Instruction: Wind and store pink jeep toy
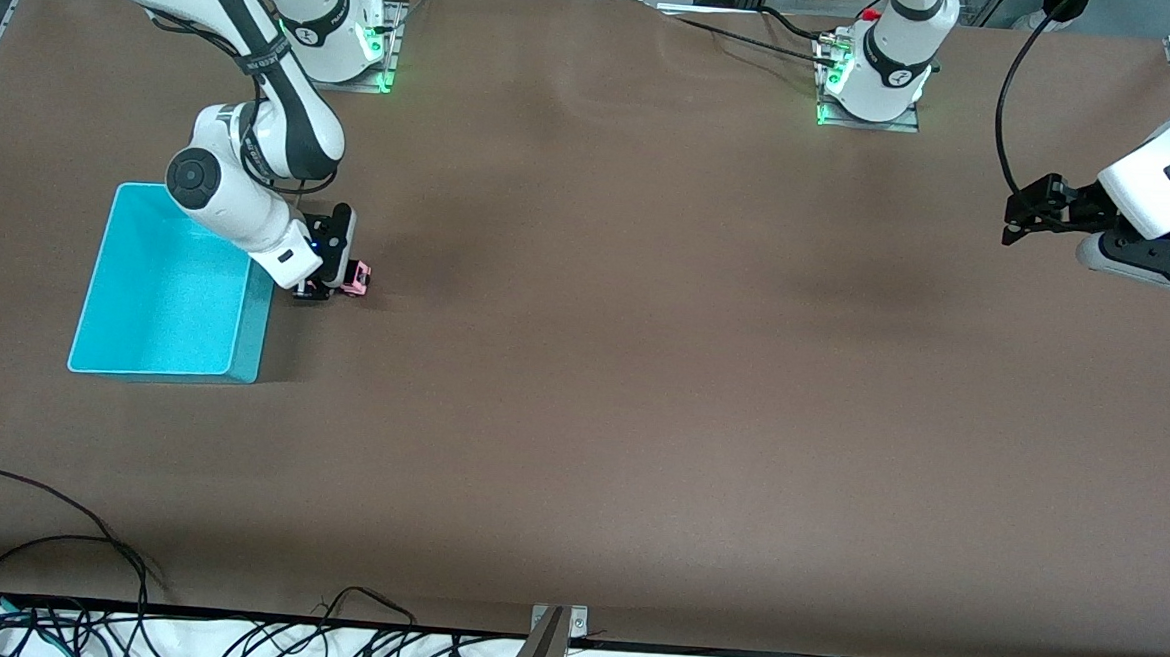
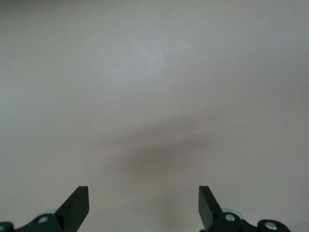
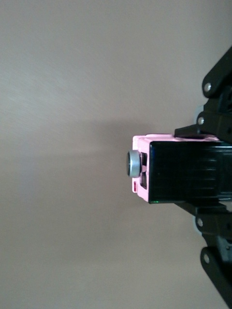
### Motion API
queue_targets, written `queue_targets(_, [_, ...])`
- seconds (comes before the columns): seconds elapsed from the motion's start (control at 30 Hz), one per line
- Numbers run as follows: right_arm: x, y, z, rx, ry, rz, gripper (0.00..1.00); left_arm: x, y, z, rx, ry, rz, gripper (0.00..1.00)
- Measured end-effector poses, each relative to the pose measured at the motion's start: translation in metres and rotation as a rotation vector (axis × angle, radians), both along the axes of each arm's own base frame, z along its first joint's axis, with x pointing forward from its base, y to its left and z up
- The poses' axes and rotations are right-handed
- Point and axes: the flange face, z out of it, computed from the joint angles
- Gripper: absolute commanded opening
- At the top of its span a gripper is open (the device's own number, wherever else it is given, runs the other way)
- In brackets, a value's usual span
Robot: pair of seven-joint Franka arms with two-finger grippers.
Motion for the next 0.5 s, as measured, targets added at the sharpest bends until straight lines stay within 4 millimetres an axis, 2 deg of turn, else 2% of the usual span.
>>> queue_targets(0.23, [0.014, 0.017, 0.04, 0.01, -0.063, 0.028, 0.08, 0.0, -0.001, 0.001, 0.0, -0.001, -0.002, 1.0])
queue_targets(0.4, [0.034, 0.017, 0.077, 0.01, -0.026, 0.032, 0.08, 0.0, -0.001, 0.001, 0.0, 0.0, -0.002, 1.0])
queue_targets(0.5, [0.049, 0.008, 0.105, 0.006, 0.02, 0.021, 0.08, -0.001, -0.001, 0.0, 0.001, 0.008, -0.001, 1.0])
